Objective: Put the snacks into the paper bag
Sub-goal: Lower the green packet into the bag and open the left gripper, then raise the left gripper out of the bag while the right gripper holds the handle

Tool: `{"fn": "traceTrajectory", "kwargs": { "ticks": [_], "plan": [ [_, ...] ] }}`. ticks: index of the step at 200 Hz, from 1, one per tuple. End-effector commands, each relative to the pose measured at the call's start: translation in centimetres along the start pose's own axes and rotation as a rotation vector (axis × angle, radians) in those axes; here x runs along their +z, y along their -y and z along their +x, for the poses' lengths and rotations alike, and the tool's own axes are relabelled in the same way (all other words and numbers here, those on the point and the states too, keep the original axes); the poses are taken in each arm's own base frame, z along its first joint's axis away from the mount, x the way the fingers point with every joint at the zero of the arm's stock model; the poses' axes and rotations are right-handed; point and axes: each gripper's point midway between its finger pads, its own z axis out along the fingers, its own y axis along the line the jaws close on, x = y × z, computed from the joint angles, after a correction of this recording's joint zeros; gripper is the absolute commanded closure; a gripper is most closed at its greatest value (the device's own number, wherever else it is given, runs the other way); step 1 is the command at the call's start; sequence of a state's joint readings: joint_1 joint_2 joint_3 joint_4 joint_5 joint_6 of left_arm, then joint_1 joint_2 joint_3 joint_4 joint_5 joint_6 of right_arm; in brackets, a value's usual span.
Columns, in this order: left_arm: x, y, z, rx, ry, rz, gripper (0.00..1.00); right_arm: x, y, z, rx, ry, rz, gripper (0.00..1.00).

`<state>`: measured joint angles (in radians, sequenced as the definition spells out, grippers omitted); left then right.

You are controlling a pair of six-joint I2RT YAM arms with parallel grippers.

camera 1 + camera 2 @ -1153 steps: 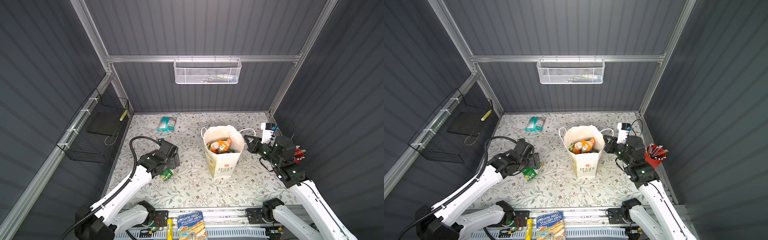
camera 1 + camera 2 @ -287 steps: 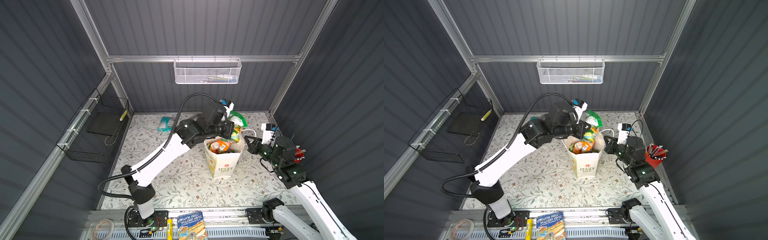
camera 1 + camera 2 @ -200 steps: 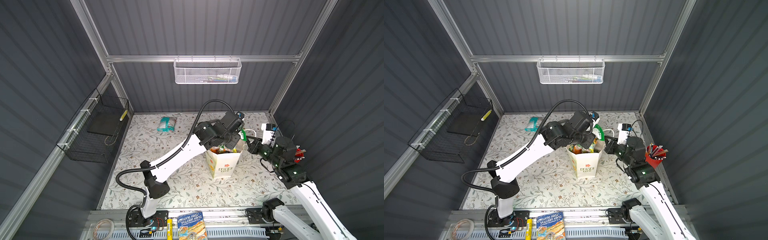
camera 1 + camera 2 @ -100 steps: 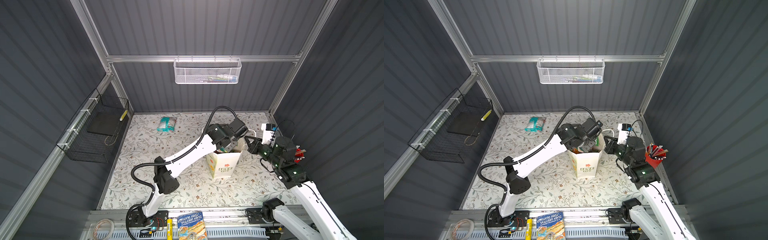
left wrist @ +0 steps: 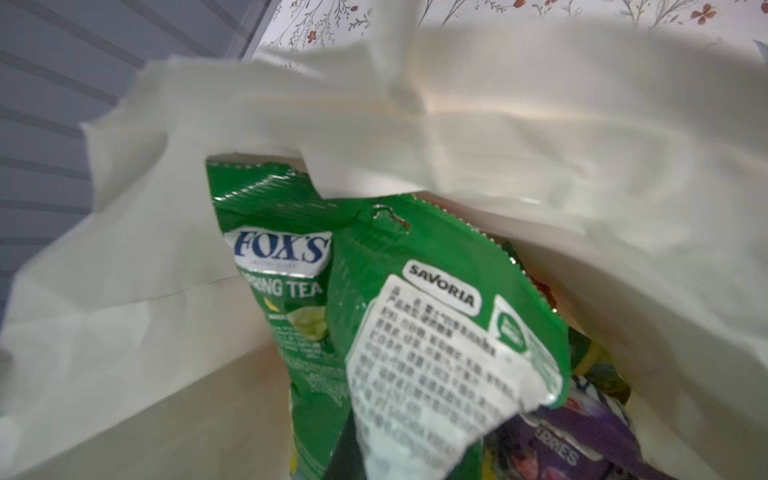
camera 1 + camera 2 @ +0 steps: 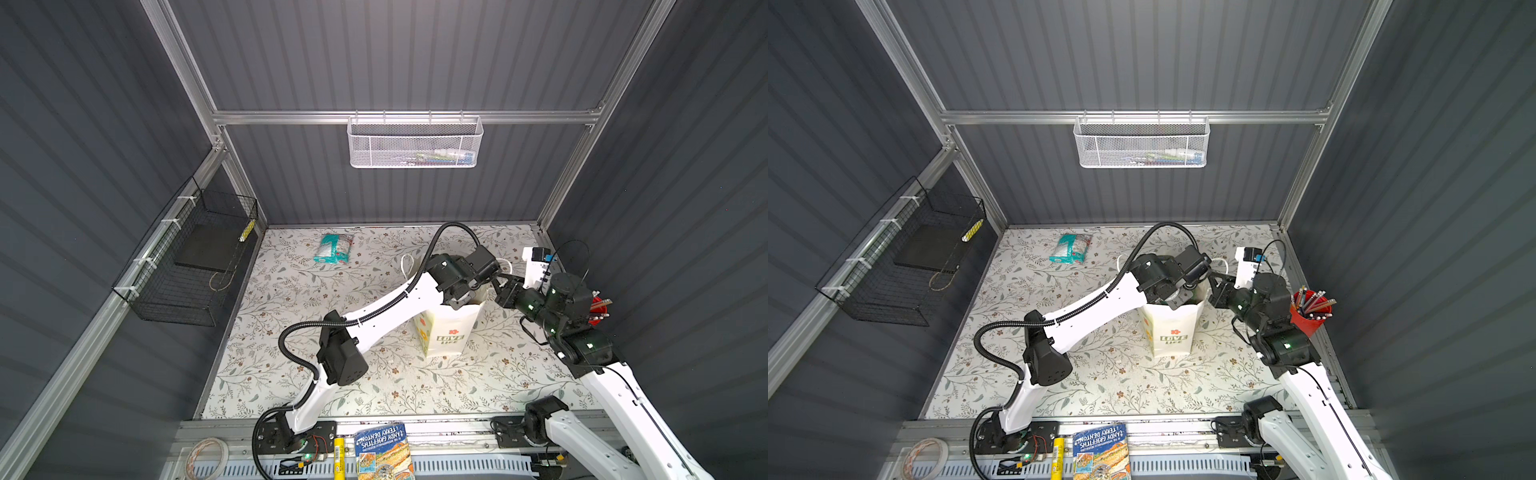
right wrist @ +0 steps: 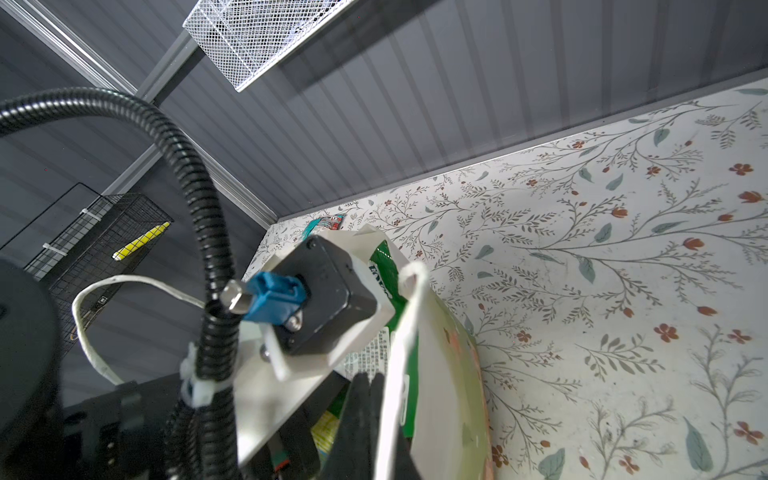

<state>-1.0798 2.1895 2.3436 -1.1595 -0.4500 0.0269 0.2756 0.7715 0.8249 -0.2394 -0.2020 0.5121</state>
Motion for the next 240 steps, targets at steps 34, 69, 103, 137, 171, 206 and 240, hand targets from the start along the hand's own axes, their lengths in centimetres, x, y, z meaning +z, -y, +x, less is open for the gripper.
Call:
{"fn": "traceTrajectory", "kwargs": {
  "ticks": [34, 69, 103, 137, 171, 206, 240],
  "plan": [
    [3.0, 0.0, 2.3, -0.018, -0.086, 0.052, 0.83, -0.4, -0.1, -0.5, -0.016, 0.023, -0.004, 1.0],
    [4.2, -1.9, 2.7, -0.093, -0.103, 0.051, 0.61, -0.5, -0.1, -0.5, -0.018, 0.025, -0.003, 1.0],
    [2.2, -2.9, 1.3, -0.161, -0.041, 0.072, 0.36, -0.5, -0.2, -0.5, -0.018, 0.025, -0.003, 1.0],
    [-1.7, -4.0, -0.7, -0.232, 0.071, 0.105, 0.29, -0.5, -0.1, -0.5, -0.018, 0.025, -0.003, 1.0],
    [-3.9, -4.5, -1.6, -0.273, 0.12, 0.137, 0.16, -0.6, -0.2, -0.5, -0.017, 0.026, -0.004, 1.0],
    [-5.1, -4.9, -1.8, -0.299, 0.142, 0.143, 0.12, -0.6, -0.2, -0.5, -0.017, 0.025, -0.005, 1.0],
    [-5.5, -4.3, -1.8, -0.325, 0.15, 0.182, 0.25, -0.6, -0.2, -0.5, -0.017, 0.026, -0.004, 1.0]
  ]
}}
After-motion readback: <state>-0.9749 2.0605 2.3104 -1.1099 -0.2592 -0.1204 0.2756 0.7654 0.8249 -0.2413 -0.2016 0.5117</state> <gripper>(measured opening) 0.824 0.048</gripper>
